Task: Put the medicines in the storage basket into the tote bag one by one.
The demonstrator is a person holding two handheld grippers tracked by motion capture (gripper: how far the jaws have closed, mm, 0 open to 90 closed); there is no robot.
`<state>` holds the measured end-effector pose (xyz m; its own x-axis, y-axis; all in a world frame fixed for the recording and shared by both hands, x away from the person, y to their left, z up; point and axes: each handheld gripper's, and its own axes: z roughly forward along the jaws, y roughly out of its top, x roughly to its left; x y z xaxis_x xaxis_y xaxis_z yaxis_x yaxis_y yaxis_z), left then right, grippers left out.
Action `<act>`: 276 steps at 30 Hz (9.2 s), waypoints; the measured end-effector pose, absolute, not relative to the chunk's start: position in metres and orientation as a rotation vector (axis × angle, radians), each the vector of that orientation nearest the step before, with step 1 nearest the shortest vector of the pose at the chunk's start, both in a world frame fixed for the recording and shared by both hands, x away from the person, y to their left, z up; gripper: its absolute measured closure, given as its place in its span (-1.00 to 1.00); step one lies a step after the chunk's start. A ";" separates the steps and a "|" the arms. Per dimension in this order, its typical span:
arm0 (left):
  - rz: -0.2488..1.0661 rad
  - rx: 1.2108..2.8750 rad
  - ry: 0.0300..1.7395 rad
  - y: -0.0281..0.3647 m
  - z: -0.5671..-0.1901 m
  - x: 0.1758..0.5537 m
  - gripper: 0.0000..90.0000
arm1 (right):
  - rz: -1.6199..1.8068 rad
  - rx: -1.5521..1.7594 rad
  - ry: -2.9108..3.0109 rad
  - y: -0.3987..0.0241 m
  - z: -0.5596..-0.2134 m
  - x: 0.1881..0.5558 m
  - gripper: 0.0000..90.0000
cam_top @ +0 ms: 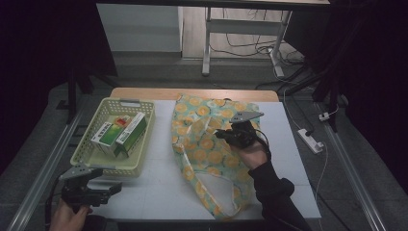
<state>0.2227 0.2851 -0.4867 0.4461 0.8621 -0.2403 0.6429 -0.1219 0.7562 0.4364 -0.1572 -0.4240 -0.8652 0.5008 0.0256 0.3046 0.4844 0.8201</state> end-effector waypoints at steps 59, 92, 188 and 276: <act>0.317 2.164 1.661 0.338 -0.484 0.373 -0.85 | 1.330 0.674 2.529 -0.158 -0.425 0.438 0.99; 0.532 1.954 1.572 0.349 -0.448 0.333 -0.62 | 1.335 0.684 2.518 -0.161 -0.424 0.438 0.99; 0.089 2.304 0.713 0.067 -0.450 0.348 -0.62 | 1.376 0.693 2.484 -0.164 -0.419 0.438 0.99; 0.143 2.088 0.845 0.091 -0.458 0.386 -1.00 | 1.373 0.720 2.511 -0.164 -0.429 0.442 0.99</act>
<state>0.3857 0.0905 -0.4583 0.7646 0.6146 -0.1940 0.5169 -0.4050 0.7541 0.4419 -0.1641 -0.4286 -0.8641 0.4993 0.0636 0.3232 0.4534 0.8306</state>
